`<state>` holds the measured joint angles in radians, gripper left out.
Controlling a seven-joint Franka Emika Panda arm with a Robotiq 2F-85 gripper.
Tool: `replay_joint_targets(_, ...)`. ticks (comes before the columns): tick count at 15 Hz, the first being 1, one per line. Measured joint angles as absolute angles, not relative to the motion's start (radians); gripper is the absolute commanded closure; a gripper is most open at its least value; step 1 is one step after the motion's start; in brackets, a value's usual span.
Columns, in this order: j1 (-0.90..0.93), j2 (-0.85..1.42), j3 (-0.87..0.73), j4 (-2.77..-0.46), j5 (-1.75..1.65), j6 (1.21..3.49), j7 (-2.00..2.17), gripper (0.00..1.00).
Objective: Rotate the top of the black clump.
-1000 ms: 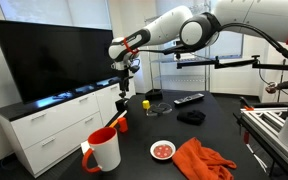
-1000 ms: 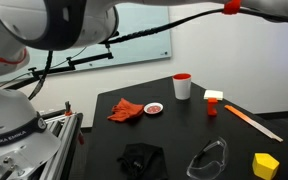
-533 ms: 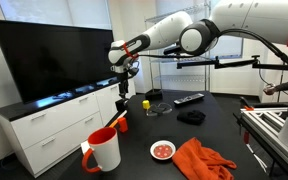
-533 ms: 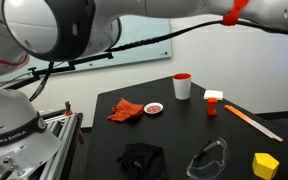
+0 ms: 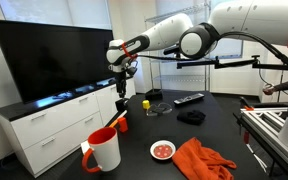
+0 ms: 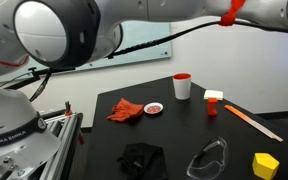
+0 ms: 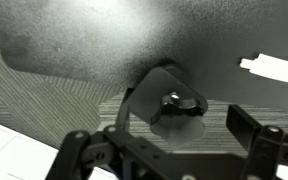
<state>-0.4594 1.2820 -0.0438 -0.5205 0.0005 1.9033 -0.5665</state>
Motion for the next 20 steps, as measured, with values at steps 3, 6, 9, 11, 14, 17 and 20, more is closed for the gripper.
replay_joint_targets(3, -0.46, 1.3, -0.044, -0.489, 0.0, 1.894, -0.557, 0.51)
replay_joint_targets(6, -0.46, 1.314, -0.045, -0.463, 0.0, 1.871, -0.545, 0.73)
replay_joint_targets(9, -0.46, 1.318, -0.046, -0.454, 0.0, 1.865, -0.523, 0.83)
replay_joint_targets(11, -0.46, 1.316, -0.052, -0.454, 0.0, 1.859, -0.451, 0.84)
replay_joint_targets(14, -0.457, 1.316, -0.053, -0.454, 0.001, 1.857, -0.306, 0.84)
replay_joint_targets(17, -0.451, 1.316, -0.056, -0.454, 0.001, 1.857, -0.163, 0.84)
replay_joint_targets(20, -0.442, 1.317, -0.066, -0.454, 0.002, 1.857, -0.014, 0.84)
